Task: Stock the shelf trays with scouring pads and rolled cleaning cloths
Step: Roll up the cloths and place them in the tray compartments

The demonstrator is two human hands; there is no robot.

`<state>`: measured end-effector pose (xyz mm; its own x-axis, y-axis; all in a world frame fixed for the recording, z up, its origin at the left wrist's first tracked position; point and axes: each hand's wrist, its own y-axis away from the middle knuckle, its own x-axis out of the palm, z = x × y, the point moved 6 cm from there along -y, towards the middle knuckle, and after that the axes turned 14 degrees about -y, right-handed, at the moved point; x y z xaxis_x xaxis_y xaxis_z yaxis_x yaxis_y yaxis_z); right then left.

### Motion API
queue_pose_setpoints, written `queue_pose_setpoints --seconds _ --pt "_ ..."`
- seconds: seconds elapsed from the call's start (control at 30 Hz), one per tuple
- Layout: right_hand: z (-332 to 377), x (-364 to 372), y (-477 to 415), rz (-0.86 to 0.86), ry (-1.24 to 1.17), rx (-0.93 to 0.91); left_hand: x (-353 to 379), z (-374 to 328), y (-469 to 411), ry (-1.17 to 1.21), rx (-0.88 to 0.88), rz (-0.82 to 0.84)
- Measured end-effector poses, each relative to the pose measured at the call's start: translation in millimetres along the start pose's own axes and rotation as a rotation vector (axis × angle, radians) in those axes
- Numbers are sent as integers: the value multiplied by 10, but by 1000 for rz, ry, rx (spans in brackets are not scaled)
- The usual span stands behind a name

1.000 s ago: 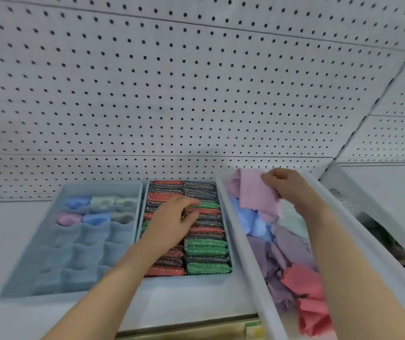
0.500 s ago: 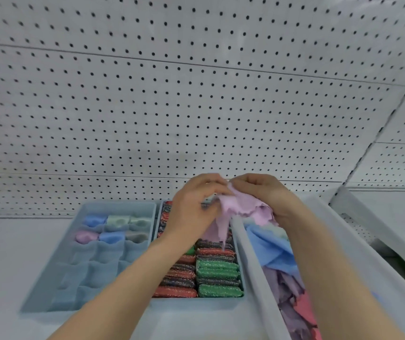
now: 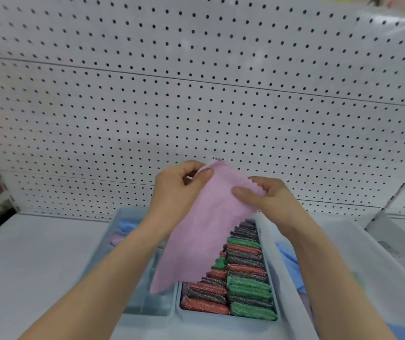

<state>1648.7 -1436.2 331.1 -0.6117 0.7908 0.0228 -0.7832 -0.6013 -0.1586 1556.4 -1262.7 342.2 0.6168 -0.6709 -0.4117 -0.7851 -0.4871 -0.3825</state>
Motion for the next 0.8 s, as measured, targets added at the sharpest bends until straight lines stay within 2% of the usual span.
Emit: queue_pose_setpoints --seconds 0.13,0.27,0.4,0.57,0.8 --pt "117 70 -68 -57 -6 -91 -92 106 10 57 -40 65" --pt "215 177 -91 -32 4 -108 -216 157 33 94 -76 -8" --pt "286 144 -105 -45 -30 -150 -334 219 29 214 -121 -4" --pt "349 241 -73 12 84 -216 -449 201 13 225 -79 -7" --pt "391 318 -86 -23 68 -256 -511 212 18 216 -43 18"
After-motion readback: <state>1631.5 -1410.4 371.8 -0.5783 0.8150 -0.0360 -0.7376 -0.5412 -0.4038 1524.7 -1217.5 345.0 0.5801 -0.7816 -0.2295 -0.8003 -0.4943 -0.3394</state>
